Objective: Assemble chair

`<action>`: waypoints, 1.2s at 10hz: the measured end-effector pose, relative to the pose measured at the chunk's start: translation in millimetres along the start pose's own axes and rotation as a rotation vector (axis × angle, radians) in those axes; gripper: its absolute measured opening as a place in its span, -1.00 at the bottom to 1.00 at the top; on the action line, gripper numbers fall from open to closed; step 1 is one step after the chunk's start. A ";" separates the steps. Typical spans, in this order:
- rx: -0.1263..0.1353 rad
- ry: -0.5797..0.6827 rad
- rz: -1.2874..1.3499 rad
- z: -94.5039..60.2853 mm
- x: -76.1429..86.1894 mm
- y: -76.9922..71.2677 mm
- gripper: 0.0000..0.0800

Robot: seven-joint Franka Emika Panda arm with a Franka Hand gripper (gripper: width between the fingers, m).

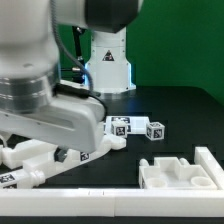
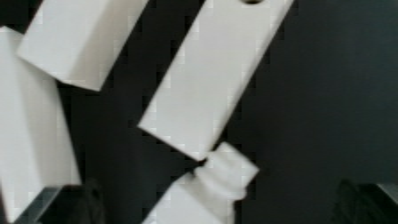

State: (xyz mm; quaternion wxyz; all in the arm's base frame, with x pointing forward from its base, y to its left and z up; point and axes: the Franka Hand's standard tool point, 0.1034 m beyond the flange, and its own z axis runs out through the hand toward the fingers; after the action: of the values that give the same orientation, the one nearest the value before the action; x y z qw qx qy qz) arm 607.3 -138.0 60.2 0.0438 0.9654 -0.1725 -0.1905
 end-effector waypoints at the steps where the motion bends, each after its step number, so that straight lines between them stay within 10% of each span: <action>1: 0.003 -0.004 0.056 1.6 -0.9 -4.0 0.62; 12: 0.046 0.021 0.172 16.0 30.2 11.4 0.62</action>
Offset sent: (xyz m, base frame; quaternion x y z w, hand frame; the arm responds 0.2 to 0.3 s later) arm 0.0000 0.0000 0.0000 0.0000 0.0000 0.1938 0.9810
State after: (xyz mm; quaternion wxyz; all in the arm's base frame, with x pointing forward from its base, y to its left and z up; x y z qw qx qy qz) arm 623.8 -159.5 36.5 0.0397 0.9497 -0.2589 -0.1718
